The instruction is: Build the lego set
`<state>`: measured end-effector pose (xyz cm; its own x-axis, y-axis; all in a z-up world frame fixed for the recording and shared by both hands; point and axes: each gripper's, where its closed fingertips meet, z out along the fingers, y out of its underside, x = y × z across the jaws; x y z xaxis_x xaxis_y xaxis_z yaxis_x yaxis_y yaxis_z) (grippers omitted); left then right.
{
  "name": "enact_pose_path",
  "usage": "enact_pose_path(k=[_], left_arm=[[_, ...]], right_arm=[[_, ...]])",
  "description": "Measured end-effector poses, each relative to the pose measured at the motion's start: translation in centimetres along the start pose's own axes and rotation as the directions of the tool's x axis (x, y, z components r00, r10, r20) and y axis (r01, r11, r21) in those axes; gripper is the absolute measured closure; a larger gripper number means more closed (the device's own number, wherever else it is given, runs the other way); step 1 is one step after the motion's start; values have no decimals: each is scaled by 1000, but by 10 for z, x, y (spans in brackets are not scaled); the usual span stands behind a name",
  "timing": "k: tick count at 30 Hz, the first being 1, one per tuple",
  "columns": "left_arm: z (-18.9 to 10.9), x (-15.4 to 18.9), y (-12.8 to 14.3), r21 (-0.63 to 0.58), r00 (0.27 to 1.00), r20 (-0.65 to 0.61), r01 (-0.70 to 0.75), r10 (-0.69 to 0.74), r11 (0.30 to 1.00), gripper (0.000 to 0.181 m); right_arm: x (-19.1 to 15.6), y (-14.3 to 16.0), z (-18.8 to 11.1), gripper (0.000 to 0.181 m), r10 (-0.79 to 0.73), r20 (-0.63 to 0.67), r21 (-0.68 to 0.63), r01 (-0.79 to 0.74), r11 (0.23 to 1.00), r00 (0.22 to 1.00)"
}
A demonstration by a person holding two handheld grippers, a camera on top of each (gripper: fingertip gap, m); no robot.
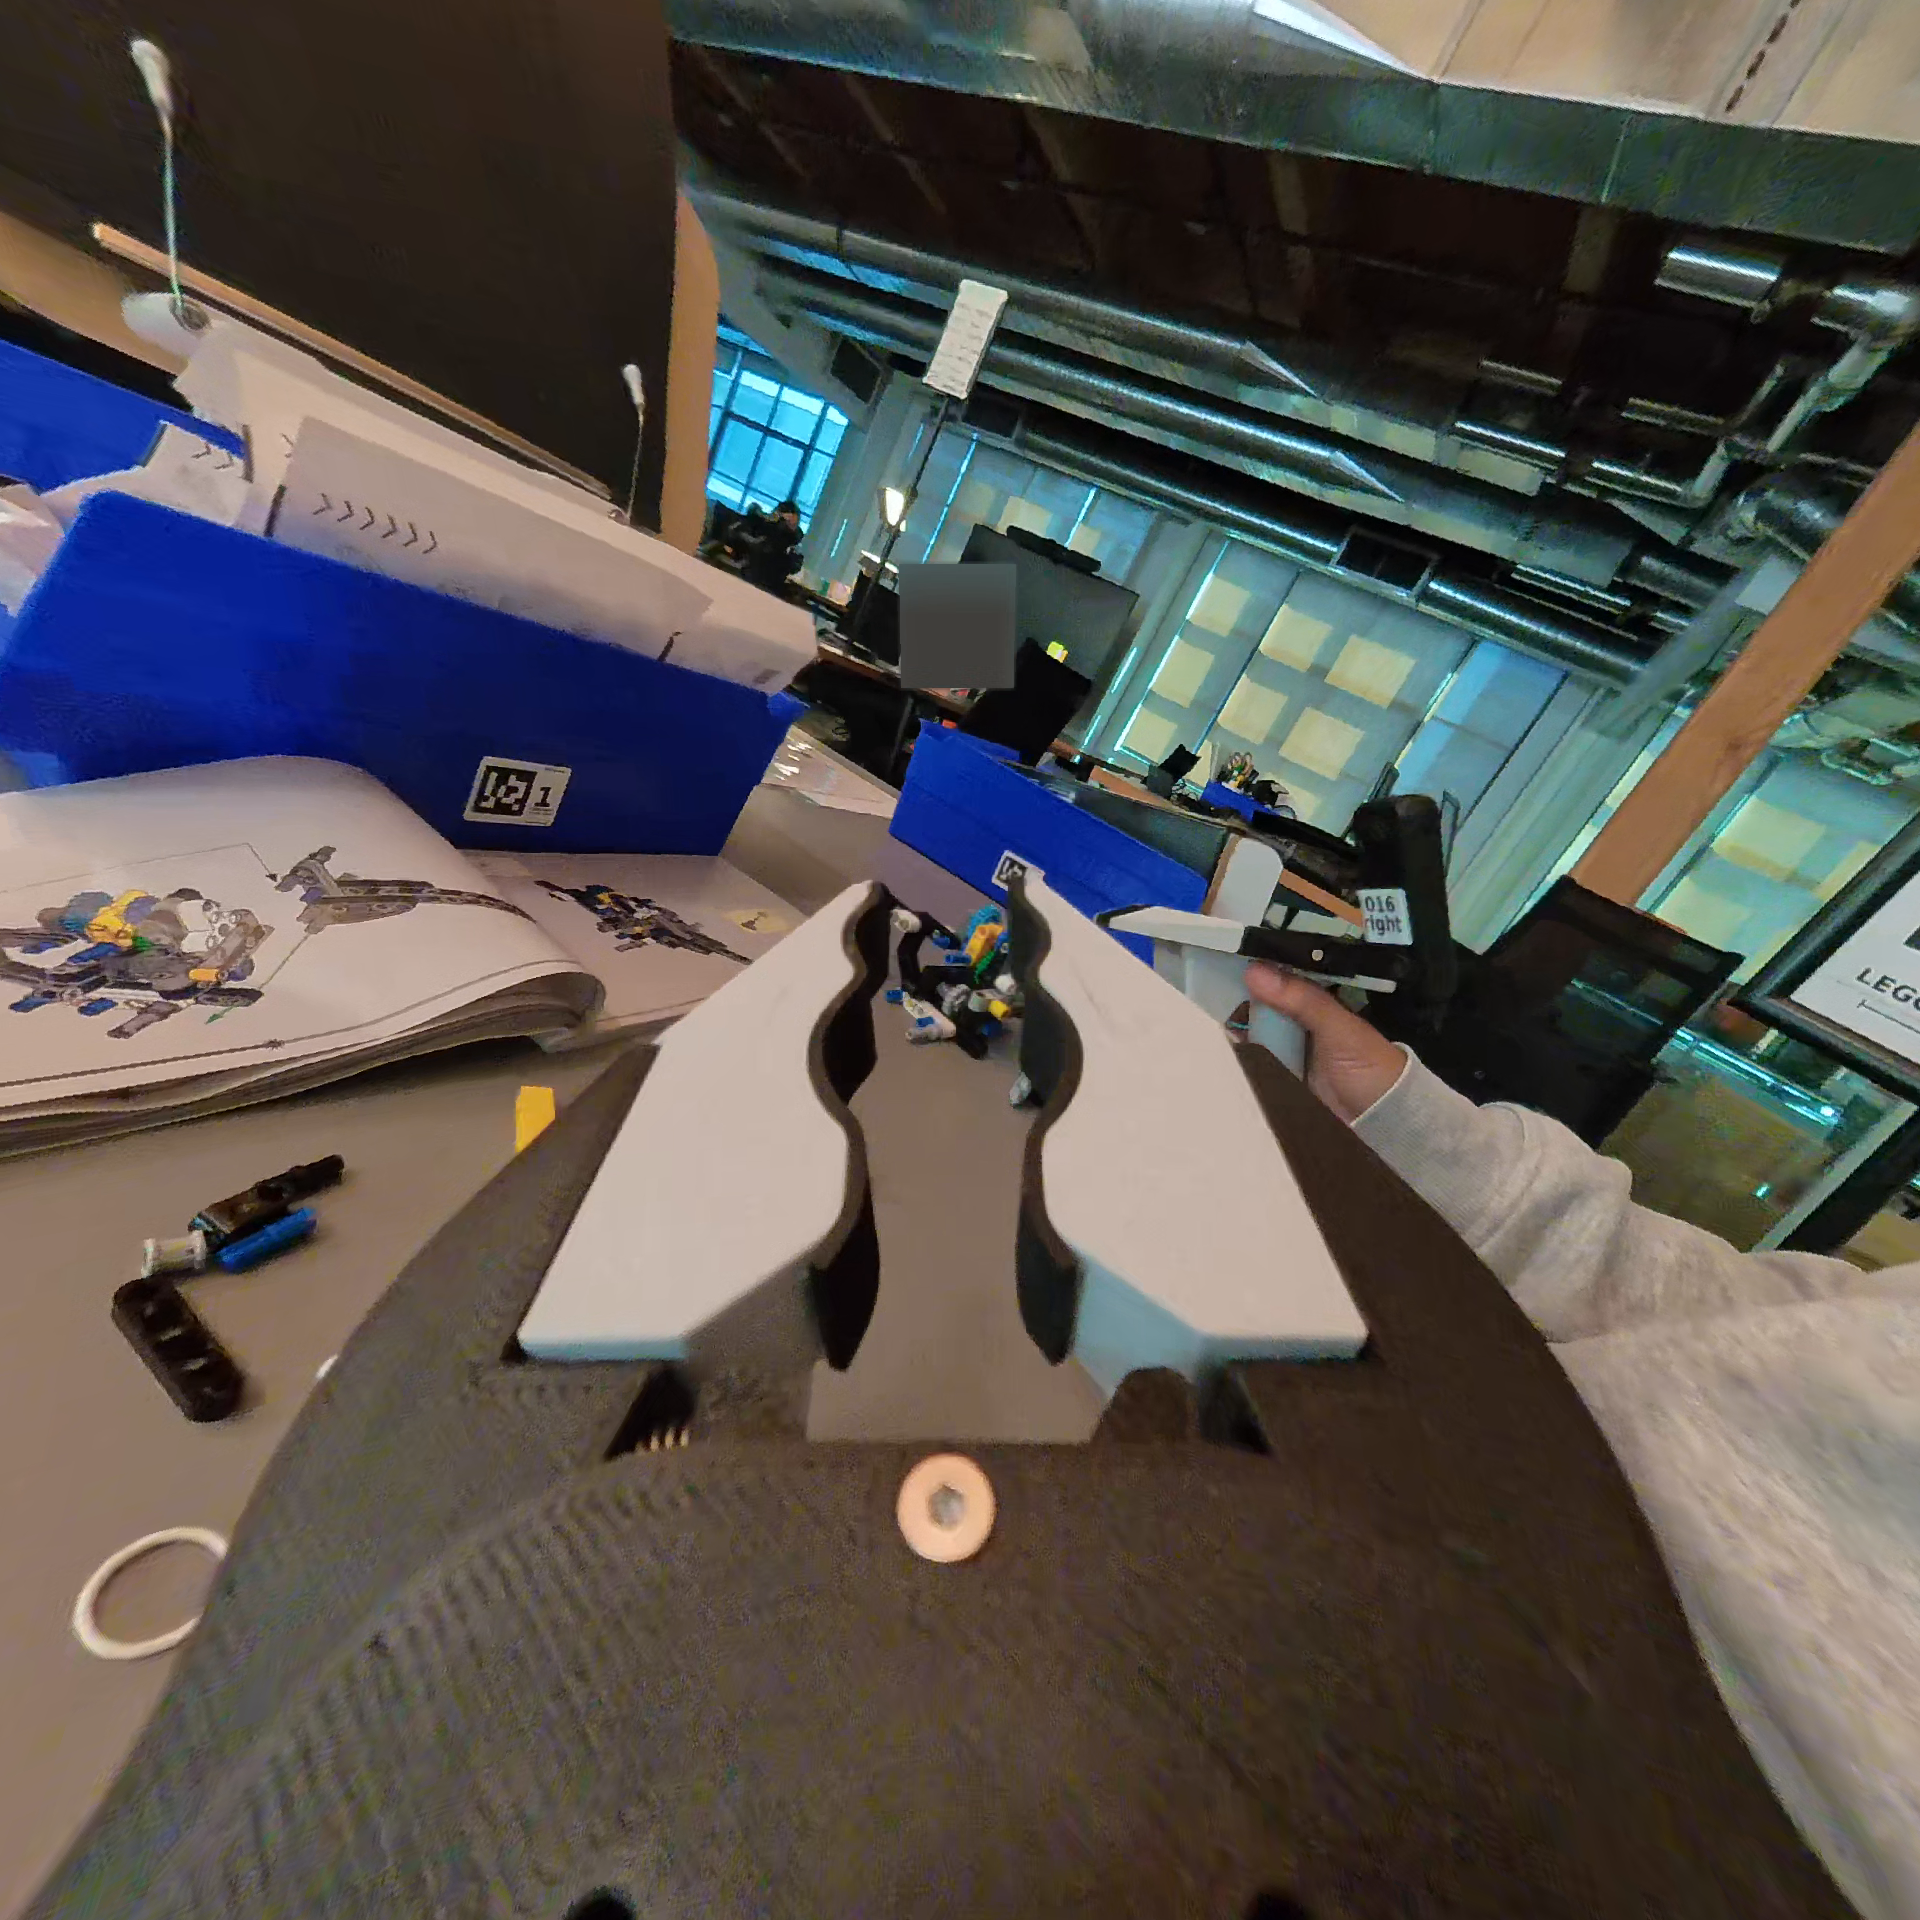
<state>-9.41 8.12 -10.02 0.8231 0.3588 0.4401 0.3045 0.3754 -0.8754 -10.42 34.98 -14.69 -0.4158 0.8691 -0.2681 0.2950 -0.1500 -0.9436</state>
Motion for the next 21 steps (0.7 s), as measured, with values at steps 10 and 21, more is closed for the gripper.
enact_pose_path(k=[10, 21], left_arm=[[4, 9, -1, -1, 996, -68, 55, -55, 998, 158], [10, 22, 13, -64, 994, -102, 21, -27, 998, 156]], right_arm=[[5, 4, 2, 161, 120, 27, -21, -120, 993, 992], [2, 1, 2, 153, 191, 77, 2, -192, 981, 979]])
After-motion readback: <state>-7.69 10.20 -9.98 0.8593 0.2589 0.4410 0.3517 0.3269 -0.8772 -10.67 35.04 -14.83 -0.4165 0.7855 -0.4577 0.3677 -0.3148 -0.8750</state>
